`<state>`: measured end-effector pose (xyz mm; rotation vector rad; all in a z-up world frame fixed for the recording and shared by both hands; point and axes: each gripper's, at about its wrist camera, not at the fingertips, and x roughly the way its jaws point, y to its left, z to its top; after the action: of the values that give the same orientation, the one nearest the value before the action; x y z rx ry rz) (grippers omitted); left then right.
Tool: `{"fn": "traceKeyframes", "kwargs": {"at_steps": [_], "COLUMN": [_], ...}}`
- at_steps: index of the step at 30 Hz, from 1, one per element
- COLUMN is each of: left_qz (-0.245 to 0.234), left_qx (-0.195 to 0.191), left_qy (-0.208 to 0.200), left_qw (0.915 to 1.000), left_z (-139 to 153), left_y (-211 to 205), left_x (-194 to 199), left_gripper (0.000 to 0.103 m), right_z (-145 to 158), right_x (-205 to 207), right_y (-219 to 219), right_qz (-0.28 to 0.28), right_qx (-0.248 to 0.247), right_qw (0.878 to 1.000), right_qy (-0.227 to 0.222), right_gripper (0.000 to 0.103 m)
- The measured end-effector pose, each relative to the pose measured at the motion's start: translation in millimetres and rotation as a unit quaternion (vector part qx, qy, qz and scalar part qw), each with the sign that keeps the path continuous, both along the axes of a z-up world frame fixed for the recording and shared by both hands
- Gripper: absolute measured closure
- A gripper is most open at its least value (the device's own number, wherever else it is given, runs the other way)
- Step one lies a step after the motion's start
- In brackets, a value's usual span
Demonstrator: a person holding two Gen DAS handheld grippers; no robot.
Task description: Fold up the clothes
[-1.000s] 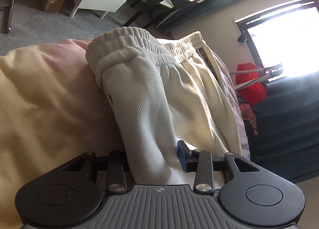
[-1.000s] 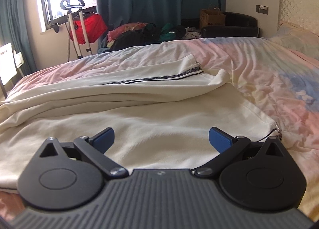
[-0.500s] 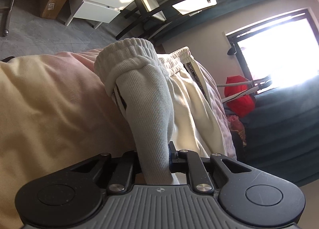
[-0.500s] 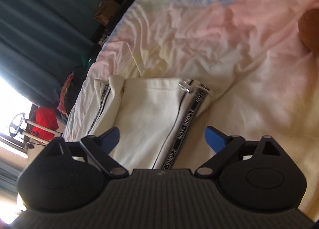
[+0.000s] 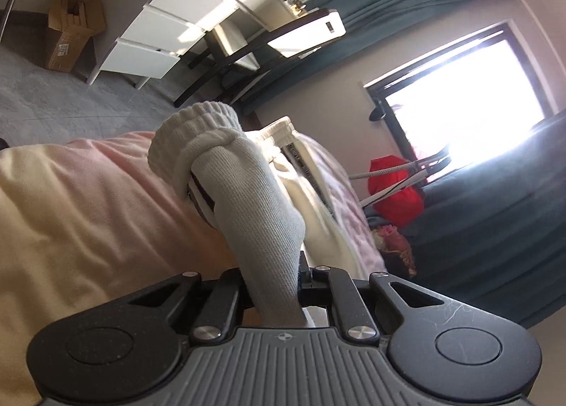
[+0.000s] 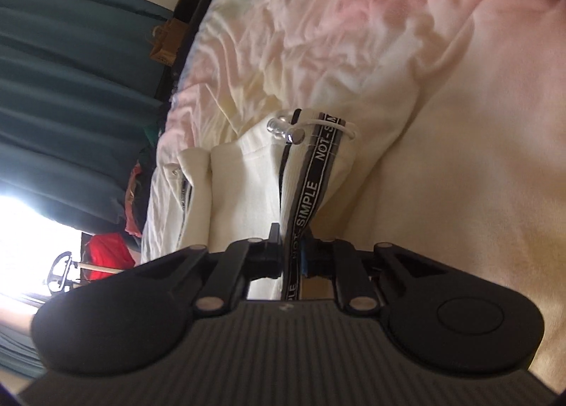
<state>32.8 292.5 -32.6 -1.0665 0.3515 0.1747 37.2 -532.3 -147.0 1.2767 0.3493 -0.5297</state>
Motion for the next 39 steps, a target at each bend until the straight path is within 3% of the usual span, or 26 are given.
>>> {"fn": "traceKeyframes", "kwargs": {"at_steps": [3,5,7,11,14,20,27,32,35,36,38,39], "left_qz": [-0.008,-0.016,-0.021,-0.017,-0.01,-0.006,-0.021,-0.078,-0.091,-0.093,-0.084,-0.078], "left_qx": [0.033,0.066,0.073,0.079,0.111,0.178,0.213,0.226,0.197,0.188,0.199,0.205], "left_qy": [-0.039,-0.043,-0.04,-0.027,-0.003,0.061,0.146,0.2,0.191,0.19,0.192,0.19], "left_qw": [0.9986,0.9968,0.9963,0.9963,0.9937,0.9822,0.9659,0.9504,0.9574,0.9591,0.9573,0.9569], "left_z": [22.2,36.6,46.5,62.4,69.8,58.9,6.9,-21.4,-20.8,-19.1,-8.4,-0.3], "left_y": [-4.1,-7.4,-8.9,-10.6,-19.6,-43.1,-58.5,-52.4,-37.9,-33.0,-29.7,-30.2], "left_x": [-6.9,-0.4,15.2,67.9,134.5,284.6,410.7,430.6,412.0,404.4,386.6,375.7], "left_gripper": [0.094,0.094,0.094,0.094,0.093,0.093,0.091,0.081,0.072,0.065,0.054,0.047], "right_z": [30.1,51.6,72.4,104.9,120.6,103.3,53.2,23.9,23.8,24.1,28.5,32.3], "right_x": [-2.2,1.6,17.5,70.6,131.2,270.7,357.9,362.2,347.5,342.5,327.0,316.1], "right_y": [4.6,7.7,10.6,14.5,13.3,9.5,12.1,14.4,14.4,14.6,17.8,20.4], "right_qz": [-0.004,-0.001,0.011,0.028,0.039,0.038,0.04,0.04,0.048,0.05,0.063,0.068], "right_qx": [-0.049,-0.085,-0.119,-0.154,-0.179,-0.213,-0.244,-0.225,-0.22,-0.22,-0.216,-0.213], "right_qw": [0.998,0.996,0.992,0.987,0.983,0.975,0.961,0.962,0.965,0.966,0.969,0.971], "right_qy": [-0.026,-0.04,-0.039,-0.033,-0.023,0.045,0.122,0.148,0.13,0.123,0.102,0.083], "right_gripper": [0.092,0.092,0.093,0.093,0.092,0.092,0.092,0.089,0.087,0.086,0.07,0.043]}}
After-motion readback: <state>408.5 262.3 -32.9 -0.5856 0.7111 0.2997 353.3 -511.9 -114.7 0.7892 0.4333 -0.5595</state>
